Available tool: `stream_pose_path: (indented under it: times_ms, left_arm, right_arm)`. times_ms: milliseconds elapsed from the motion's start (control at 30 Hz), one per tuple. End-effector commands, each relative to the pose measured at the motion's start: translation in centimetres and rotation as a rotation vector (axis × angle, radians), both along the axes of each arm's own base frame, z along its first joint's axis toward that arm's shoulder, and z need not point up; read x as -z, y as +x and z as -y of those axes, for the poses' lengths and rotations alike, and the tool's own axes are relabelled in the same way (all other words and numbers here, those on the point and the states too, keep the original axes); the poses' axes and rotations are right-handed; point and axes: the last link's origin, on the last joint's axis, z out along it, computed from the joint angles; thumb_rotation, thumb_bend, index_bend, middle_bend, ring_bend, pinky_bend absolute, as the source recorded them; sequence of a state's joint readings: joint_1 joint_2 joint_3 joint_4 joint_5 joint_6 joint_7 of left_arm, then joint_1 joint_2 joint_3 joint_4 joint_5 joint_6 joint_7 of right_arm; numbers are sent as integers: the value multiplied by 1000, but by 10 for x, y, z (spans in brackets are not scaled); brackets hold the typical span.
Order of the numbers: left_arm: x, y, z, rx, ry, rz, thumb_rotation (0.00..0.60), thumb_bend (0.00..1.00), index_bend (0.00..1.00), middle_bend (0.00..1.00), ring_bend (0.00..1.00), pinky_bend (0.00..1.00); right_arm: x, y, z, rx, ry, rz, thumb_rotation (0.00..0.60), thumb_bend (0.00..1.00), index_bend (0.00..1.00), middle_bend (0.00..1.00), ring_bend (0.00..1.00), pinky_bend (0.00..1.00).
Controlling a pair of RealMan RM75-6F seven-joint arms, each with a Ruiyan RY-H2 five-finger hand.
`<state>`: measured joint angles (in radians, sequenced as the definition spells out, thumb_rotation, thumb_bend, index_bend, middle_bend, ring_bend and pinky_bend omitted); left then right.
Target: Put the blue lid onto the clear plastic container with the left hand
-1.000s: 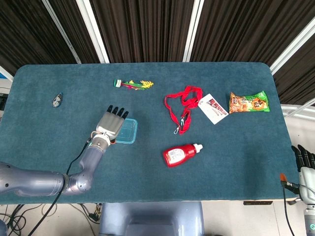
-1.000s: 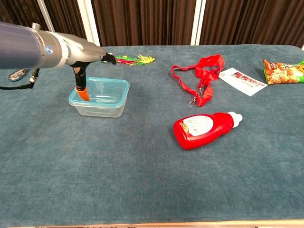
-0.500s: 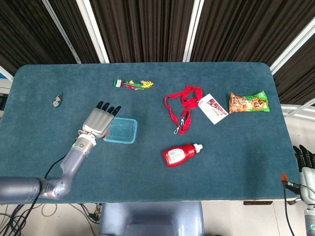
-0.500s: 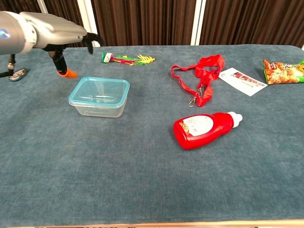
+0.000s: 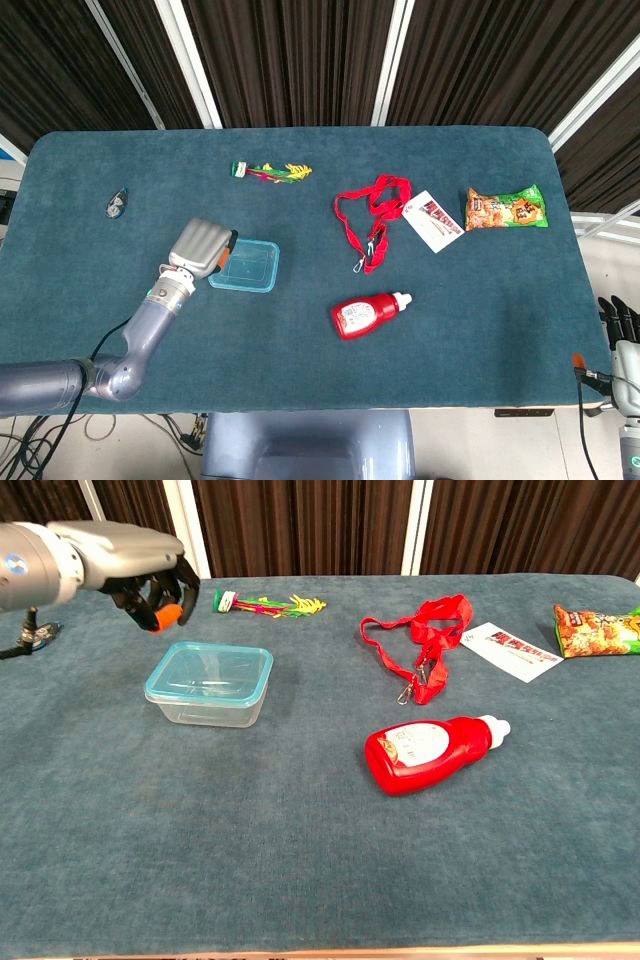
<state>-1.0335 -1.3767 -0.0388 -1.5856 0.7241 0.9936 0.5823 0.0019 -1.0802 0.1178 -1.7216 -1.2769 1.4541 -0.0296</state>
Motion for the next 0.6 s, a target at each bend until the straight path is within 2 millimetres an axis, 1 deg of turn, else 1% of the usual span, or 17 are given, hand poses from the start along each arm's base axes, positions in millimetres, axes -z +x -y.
stream_pose_path:
  times_ms: [33, 267, 400, 600]
  left_arm:
    - [6, 0, -2, 6, 5, -14, 600, 603, 693, 673, 529, 635]
    - [14, -5, -5, 31, 36, -50, 600, 595, 711, 649, 502, 590]
    - [16, -7, -7, 37, 38, -70, 600, 595, 735, 648, 501, 585]
    - [22, -19, -10, 44, 31, -142, 600, 595, 738, 649, 501, 582]
  right_arm:
    - [0, 0, 0, 2, 0, 2, 600, 393, 56, 39, 32, 0]
    - [1, -1, 0, 9, 0, 8, 600, 393, 56, 39, 32, 0]
    - [0, -1, -1, 11, 1, 8, 600, 394, 56, 39, 32, 0]
    - [0, -1, -1, 14, -1, 11, 600, 394, 56, 38, 32, 0]
